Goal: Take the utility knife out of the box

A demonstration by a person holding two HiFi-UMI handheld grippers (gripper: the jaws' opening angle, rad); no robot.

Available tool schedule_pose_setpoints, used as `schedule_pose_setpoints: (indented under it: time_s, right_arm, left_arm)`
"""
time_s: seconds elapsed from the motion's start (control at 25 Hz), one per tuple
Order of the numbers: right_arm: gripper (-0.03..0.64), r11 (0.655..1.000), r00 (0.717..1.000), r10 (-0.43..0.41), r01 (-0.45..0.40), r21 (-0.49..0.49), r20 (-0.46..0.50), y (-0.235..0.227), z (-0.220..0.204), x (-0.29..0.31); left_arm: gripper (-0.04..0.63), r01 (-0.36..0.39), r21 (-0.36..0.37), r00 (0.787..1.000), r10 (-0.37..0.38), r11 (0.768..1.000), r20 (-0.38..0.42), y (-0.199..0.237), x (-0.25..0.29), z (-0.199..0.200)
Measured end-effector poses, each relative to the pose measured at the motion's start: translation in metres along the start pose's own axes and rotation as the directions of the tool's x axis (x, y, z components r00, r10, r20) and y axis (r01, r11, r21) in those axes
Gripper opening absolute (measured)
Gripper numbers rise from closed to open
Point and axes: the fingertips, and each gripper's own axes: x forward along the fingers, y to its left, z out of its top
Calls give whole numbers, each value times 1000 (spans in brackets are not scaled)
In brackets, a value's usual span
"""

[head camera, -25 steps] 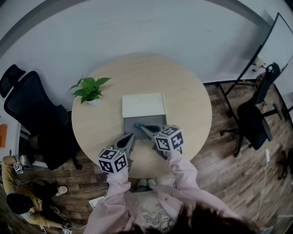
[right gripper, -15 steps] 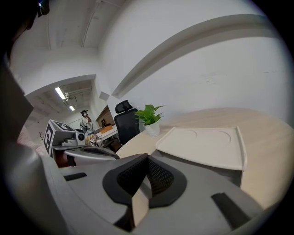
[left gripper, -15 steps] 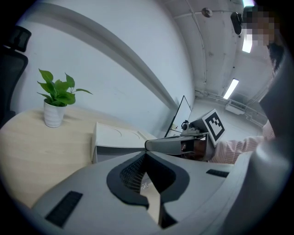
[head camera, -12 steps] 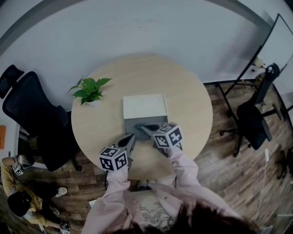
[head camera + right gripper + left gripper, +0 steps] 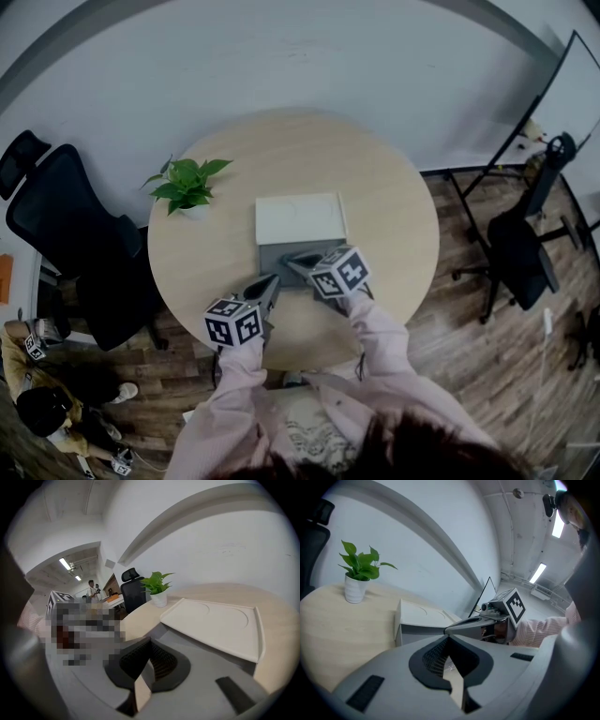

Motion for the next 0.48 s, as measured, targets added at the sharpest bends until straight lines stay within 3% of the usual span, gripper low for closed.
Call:
schedule_pose_setpoints:
  time_s: [0.48]
  right_arm:
    - [2,997,989,-29,18,-74,-147,-15,-17,20]
  left_arm:
    - [6,19,-69,1000,-20,997,-14,5,6,-6]
